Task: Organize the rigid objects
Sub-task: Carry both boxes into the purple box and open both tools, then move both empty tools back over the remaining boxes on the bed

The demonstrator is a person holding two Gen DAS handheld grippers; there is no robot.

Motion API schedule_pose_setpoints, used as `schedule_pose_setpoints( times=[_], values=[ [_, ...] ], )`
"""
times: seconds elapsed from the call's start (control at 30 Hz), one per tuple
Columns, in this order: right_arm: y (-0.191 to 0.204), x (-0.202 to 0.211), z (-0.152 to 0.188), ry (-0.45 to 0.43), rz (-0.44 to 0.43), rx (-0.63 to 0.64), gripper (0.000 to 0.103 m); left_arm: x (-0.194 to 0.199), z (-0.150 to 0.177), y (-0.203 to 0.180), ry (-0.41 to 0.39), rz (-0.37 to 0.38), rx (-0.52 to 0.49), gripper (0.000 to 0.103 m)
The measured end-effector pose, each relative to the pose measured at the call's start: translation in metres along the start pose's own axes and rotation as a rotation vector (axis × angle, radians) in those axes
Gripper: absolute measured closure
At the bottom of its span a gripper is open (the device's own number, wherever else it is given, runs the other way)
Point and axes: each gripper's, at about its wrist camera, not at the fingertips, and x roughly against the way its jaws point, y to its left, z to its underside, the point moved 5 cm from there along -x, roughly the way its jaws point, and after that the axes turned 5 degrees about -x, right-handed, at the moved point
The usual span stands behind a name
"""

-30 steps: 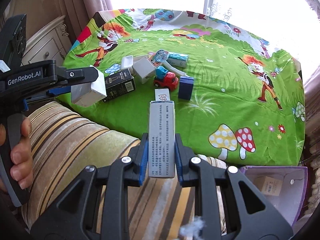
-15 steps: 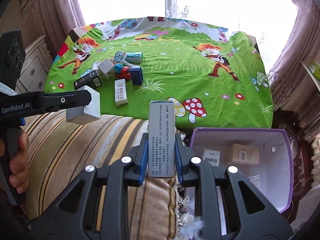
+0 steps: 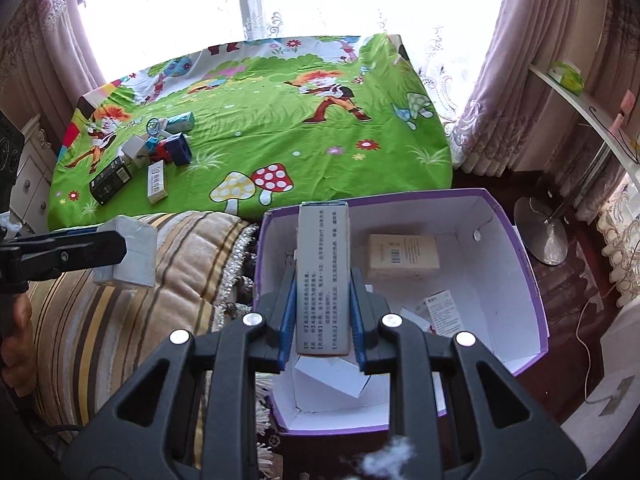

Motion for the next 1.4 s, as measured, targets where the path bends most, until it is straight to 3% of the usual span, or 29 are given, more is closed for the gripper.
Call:
schedule_pose_setpoints(
  times=[0.33, 0.47, 0.67, 1.2, 1.4],
  values=[
    [-0.046, 0.008, 0.005, -0.023, 0.067, -0.092, 0.075, -0.031, 0.0, -0.042, 0.071, 0.075, -0.071, 0.046],
    [-0.058, 0.012, 0.003, -0.033, 0.096, -0.119, 0.074, -0.041, -0.006, -0.049, 0.085, 0.087, -0.071, 0.041],
    [-0.066, 0.014, 0.002, -0.037, 0.093, -0.149, 0.051, -0.042, -0.005, -0.048, 0.084, 0.065, -0.077, 0.037],
    [-0.046, 0.018, -0.007, -0.067, 0.078, -0.116, 0.051, -0.024, -0.009, -0.03, 0.045, 0.008, -0.064, 0.037],
    [-0.024, 0.018, -0.017, -0.067, 0.015, -0.109, 0.051, -0.007, -0.014, -0.006, 0.011, -0.04, -0.032, 0.037]
  ],
)
